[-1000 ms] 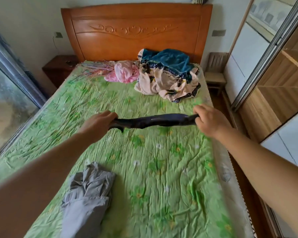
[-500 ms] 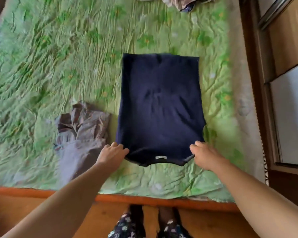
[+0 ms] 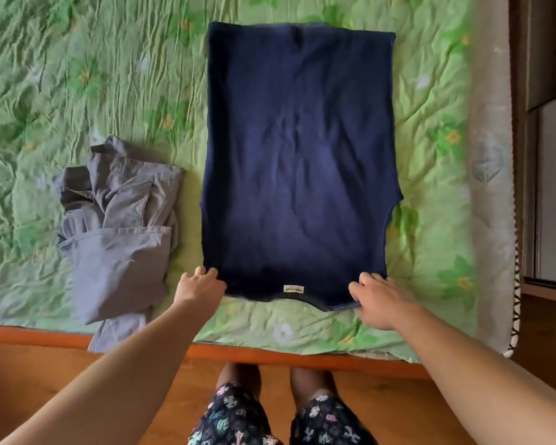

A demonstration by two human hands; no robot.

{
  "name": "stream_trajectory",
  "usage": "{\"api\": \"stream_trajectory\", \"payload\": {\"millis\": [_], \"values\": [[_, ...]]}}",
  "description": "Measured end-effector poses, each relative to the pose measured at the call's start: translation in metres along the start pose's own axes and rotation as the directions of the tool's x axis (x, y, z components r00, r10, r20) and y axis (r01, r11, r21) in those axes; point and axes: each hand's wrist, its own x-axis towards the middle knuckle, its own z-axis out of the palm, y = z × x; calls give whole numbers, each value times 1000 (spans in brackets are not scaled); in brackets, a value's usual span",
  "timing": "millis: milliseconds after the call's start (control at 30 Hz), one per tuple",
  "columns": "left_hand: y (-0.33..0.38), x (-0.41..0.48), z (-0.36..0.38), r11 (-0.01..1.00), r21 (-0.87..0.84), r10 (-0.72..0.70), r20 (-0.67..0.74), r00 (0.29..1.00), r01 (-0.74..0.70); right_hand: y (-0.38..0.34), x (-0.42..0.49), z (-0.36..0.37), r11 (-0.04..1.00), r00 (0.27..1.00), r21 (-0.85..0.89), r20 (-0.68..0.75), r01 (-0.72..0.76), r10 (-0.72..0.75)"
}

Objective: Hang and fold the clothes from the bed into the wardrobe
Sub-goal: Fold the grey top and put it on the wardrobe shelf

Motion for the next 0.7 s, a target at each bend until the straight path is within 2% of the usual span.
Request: {"api": "stream_trajectory", "payload": {"millis": [67, 133, 200, 267, 367, 533, 700], "values": [[2, 7, 2, 994, -104, -29, -55, 998, 23, -3, 9, -8, 1000, 1000, 21, 10, -9, 9], [3, 17, 0, 978, -205, -60, -177, 982, 23, -4, 24, -19, 1000, 988, 25, -151, -17, 21], [4, 33, -6, 956, -294, -85, -291, 953, -4, -4, 44, -33, 1000, 934, -11, -358, -13, 8], [6, 51, -17, 934, -355, -113, -362, 925, -25, -4, 67, -50, 1000, 890, -18, -455, -17, 7], [11, 92, -36, 936, -349, -140, -453, 881, -31, -9, 109, -72, 999, 880, 15, -473, -46, 47], [-6, 164, -55, 955, -296, -128, -503, 855, -32, 10, 170, -90, 995, 855, -19, -513, -95, 72], [-34, 227, -103, 951, -298, -124, -610, 783, -81, 50, 219, -135, 991, 784, -10, -613, -137, 102]]}}
